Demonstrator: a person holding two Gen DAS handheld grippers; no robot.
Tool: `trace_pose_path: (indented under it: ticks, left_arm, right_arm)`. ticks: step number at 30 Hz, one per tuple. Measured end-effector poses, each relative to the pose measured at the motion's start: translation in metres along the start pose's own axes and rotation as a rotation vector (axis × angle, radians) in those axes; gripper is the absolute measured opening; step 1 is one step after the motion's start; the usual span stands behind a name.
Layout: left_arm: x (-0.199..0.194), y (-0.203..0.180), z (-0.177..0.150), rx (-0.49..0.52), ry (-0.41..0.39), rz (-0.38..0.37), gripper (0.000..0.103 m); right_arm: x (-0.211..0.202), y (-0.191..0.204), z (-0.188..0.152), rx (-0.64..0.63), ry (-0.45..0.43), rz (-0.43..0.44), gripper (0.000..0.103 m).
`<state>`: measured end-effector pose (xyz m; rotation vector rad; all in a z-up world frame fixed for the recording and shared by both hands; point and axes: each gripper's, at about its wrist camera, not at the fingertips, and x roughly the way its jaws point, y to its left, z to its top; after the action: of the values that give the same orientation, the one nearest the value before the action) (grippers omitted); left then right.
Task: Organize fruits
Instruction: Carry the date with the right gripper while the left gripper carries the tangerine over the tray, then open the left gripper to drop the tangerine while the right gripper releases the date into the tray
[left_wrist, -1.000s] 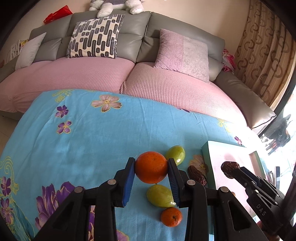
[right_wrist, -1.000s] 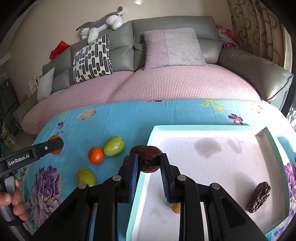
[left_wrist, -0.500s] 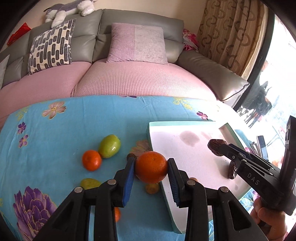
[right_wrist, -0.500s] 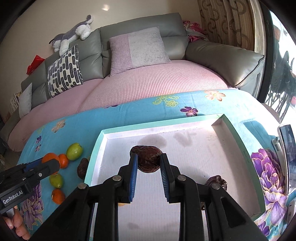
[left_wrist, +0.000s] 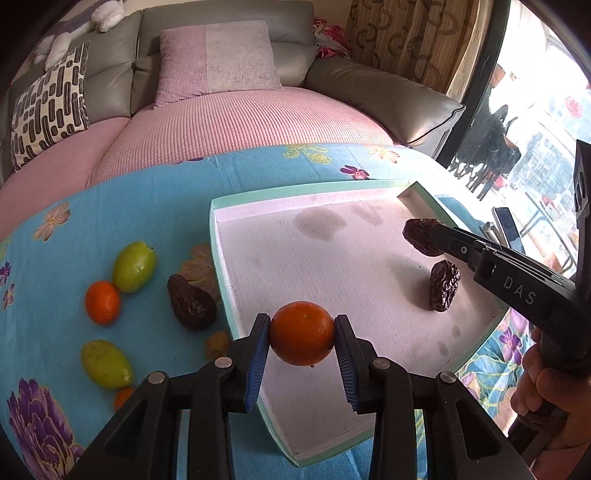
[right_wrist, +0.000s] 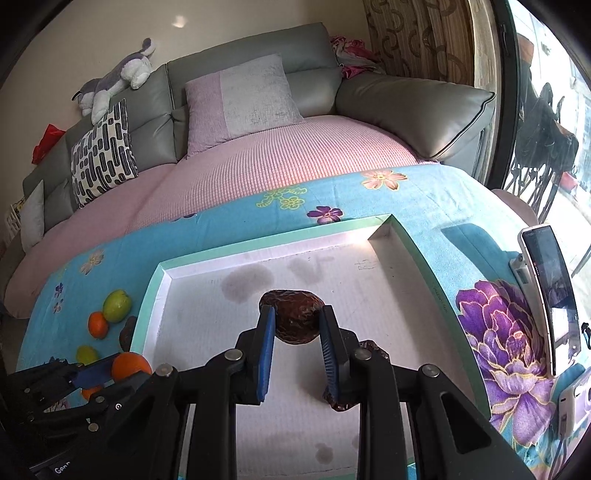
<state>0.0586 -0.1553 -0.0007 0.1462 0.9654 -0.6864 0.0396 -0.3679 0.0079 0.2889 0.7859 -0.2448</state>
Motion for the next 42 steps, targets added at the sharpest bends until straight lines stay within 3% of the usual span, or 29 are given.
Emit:
trace_pose_path:
  ticks: [9, 16, 36, 42]
  left_arm:
    - [0.005, -0.005, -0.008, 0.021, 0.025, 0.004, 0.037]
    - [0.02, -0.007, -0.014, 0.034, 0.07, 0.016, 0.037]
    - [0.029, -0.012, -0.019, 0.066, 0.113, 0.026, 0.038]
    - [0.021, -0.015, -0.017, 0.083, 0.093, 0.025, 0.054]
  right_arm:
    - [0.008, 0.0, -0.007, -0.004, 0.036, 0.001, 0.026]
    - [0.031, 0.003, -0.017, -0.025, 0.124, -0.025, 0.026]
    - [0.034, 0.012, -0.02, -0.062, 0.137, -0.028, 0.026]
    - [0.03, 0.011, -0.018, -0.056, 0.123, -0.037, 0.036]
